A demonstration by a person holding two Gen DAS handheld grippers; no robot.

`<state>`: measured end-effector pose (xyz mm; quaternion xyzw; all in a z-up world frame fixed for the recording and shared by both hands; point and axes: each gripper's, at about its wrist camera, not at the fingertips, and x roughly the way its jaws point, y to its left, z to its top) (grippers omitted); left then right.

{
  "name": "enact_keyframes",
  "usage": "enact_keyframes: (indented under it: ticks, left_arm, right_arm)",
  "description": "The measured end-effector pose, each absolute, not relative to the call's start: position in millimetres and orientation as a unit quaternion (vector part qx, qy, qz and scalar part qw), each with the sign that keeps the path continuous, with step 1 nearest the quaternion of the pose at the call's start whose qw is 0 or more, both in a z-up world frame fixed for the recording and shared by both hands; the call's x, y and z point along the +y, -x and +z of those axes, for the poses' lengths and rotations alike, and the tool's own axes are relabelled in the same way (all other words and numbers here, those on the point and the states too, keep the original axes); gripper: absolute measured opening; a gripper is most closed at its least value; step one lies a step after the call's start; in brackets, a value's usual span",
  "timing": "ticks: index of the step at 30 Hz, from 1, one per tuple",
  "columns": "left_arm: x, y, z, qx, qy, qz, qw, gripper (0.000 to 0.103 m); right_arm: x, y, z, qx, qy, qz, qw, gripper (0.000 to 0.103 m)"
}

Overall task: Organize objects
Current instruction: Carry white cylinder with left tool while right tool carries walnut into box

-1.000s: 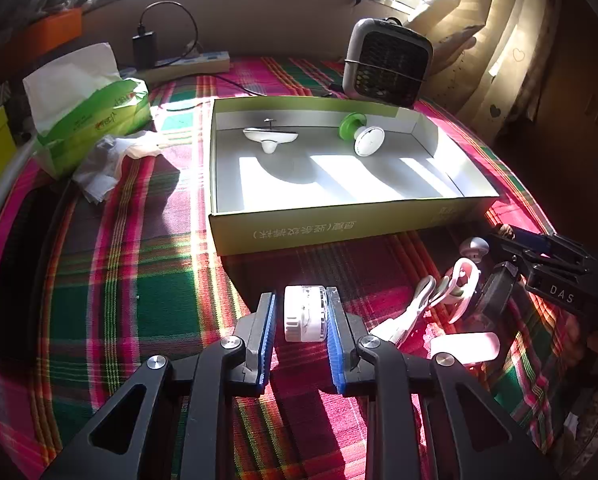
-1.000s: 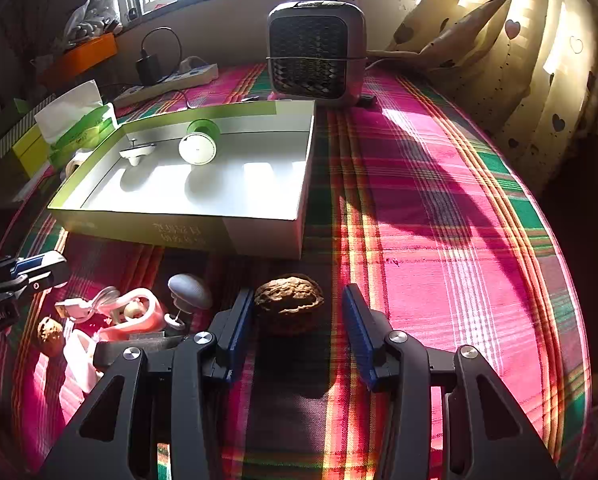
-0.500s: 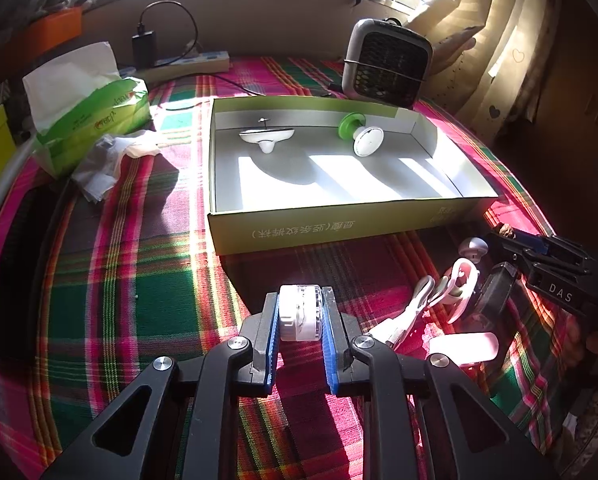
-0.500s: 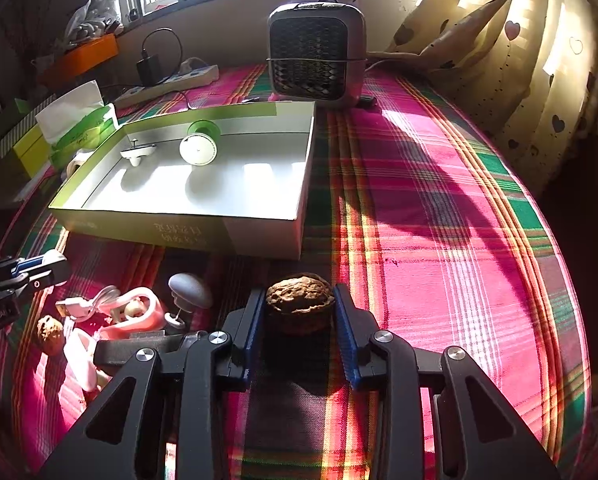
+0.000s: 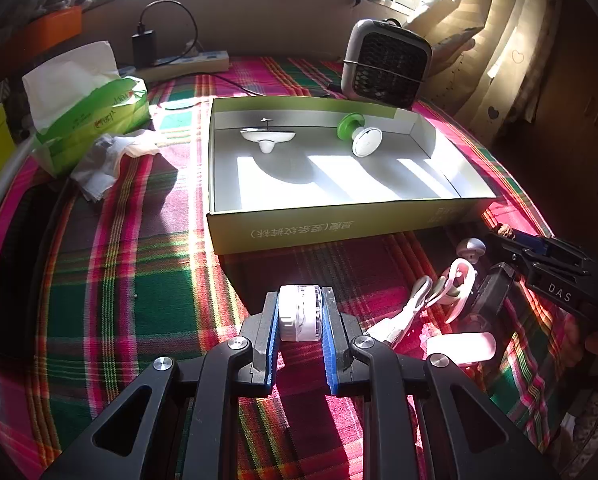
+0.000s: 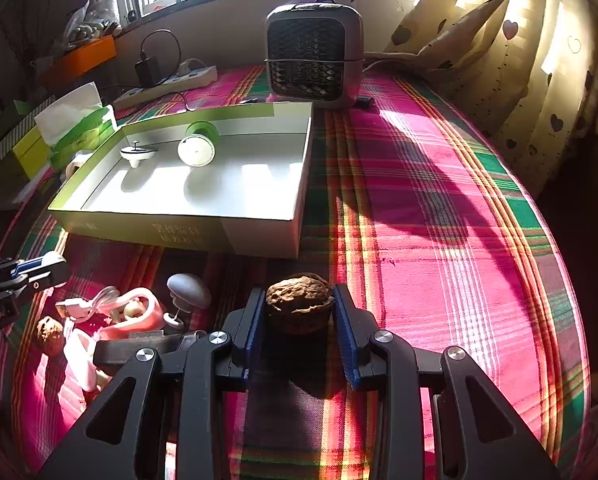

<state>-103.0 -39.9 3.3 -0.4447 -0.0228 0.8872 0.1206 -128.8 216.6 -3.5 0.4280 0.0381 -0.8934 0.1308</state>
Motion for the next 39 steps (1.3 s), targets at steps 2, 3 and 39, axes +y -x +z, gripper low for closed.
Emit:
enact_keyframes:
  ticks: [2,3,39]
  left_arm:
    - [-39,103,4,-0.023,0.444,0.888,0.120,0.016]
    - [-39,103,4,-0.022,0.444,0.888,0.120,0.016]
    - [-29,135,44,-0.016,0.407,0.903,0.135,0.016]
  right_arm:
    - [217,128,-2,0.037,-0.427,-0.894,0.132,0.034]
    - [217,129,-2,0.037,-0.427,-0.894,0.132,0.034]
    - [201,157,40,0.048,-0.386,-0.908,0.157,0.034]
